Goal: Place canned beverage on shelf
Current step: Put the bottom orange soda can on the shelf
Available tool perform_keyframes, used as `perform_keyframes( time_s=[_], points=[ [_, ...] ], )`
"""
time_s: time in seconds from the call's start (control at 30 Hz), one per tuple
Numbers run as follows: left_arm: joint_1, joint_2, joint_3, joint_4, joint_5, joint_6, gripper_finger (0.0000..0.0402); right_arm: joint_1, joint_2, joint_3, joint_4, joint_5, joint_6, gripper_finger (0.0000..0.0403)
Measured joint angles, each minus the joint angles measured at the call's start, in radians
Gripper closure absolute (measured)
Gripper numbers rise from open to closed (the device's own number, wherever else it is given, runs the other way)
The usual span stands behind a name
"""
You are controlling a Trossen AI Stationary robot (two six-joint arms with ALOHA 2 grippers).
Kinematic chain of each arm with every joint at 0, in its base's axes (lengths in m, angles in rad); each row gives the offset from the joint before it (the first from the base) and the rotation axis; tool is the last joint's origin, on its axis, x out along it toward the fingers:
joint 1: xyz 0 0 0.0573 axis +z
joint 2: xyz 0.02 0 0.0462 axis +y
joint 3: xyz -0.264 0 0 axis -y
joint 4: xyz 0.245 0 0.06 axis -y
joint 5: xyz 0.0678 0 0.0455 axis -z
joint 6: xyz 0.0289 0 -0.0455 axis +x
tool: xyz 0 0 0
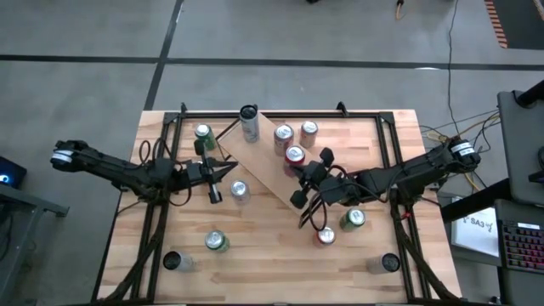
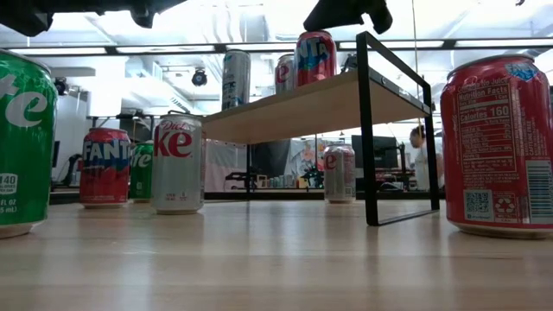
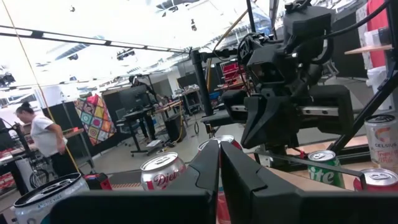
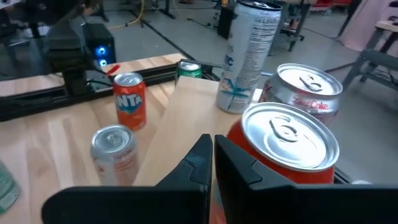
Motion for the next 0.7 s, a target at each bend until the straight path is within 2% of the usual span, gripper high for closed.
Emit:
perform_keyframes(
  time_s=[0.13, 0.7],
  points=[
    [0.000, 0.000, 0.000, 0.000, 0.000, 0.000, 0.0401, -0.002, 0.000, 0.000, 0.000, 0.048, 0.023, 0.0394],
    [0.000, 0.000, 0.000, 0.001, 0.000, 0.000, 0.0401, -0.014, 0.000, 0.000, 0.000, 0.044, 0.039, 0.0394]
  ],
)
